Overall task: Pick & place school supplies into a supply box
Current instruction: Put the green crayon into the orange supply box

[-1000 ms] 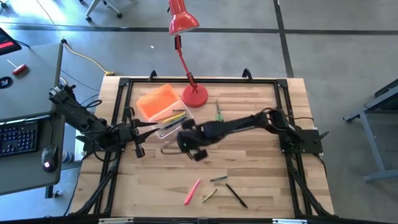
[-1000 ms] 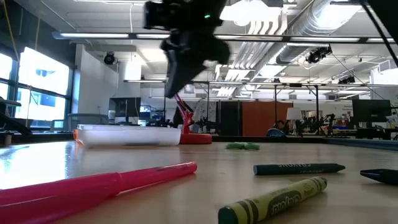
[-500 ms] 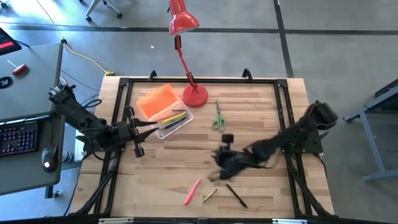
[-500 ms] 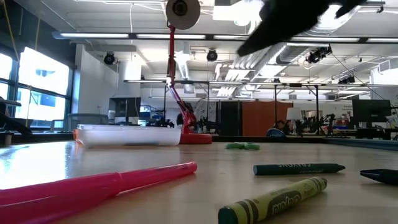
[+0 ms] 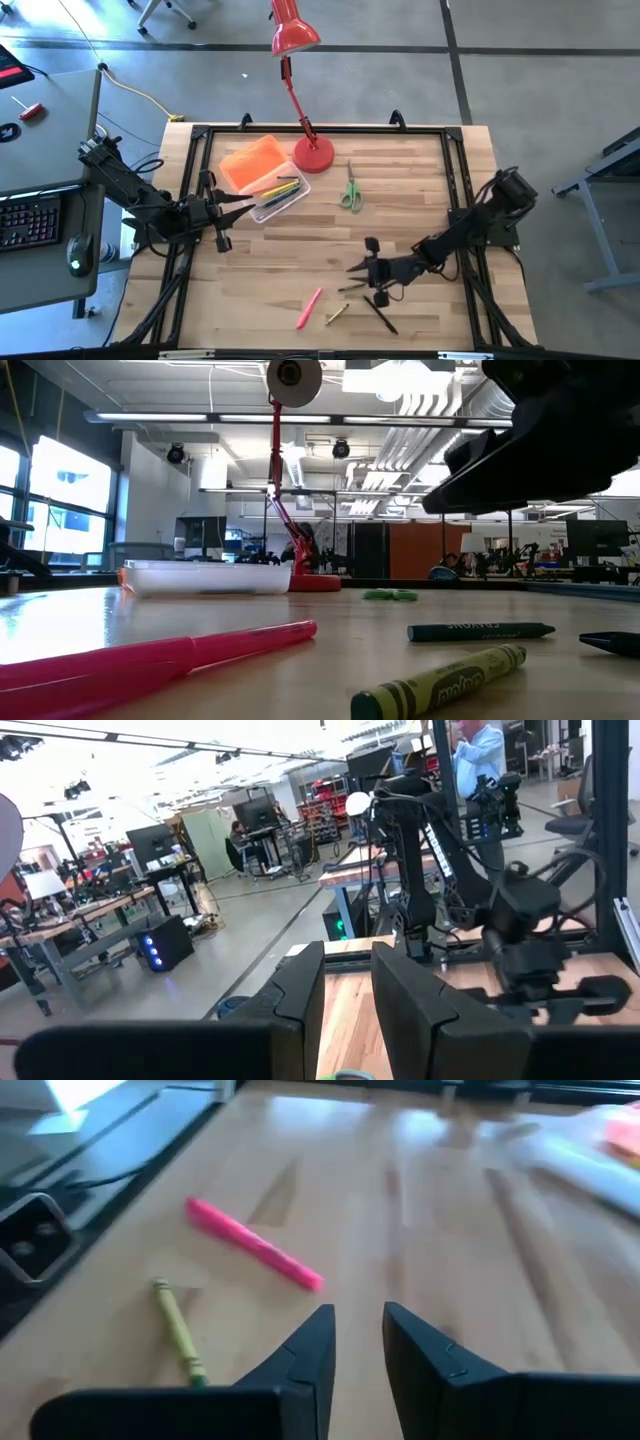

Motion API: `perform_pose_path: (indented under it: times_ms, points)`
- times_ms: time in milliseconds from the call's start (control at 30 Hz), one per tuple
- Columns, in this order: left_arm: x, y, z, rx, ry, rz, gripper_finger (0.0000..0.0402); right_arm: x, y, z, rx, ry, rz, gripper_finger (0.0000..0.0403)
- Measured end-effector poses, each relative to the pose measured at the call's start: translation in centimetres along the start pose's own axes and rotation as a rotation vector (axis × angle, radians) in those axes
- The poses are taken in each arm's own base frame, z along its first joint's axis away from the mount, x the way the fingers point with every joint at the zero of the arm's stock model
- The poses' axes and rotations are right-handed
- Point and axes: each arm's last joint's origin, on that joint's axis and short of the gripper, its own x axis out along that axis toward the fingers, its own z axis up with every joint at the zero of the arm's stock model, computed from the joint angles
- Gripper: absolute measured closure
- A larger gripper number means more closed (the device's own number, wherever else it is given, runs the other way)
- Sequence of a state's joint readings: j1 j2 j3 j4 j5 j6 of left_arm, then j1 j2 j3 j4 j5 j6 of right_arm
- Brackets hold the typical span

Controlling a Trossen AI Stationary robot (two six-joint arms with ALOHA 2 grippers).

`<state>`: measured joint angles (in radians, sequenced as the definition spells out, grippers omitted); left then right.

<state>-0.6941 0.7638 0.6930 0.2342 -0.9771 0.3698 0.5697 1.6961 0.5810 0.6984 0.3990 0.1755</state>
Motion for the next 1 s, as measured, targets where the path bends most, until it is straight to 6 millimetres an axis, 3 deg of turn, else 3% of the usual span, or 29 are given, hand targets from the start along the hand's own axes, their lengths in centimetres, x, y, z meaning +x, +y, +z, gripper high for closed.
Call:
perform_pose_path:
  times_ms: [533, 1000]
  points:
    - [0.0, 0.0, -0.1, 0.007, 0.005, 0.0, 0.0284, 2.0, 0.9, -1.9, -0.01, 0.115, 0.074, 0.0278]
    - [0.0, 0.0, -0.1, 0.007, 0.005, 0.001, 0.0284, 3.0, 1.4, -5.2, -0.088, 0.21, 0.049, 0.0275]
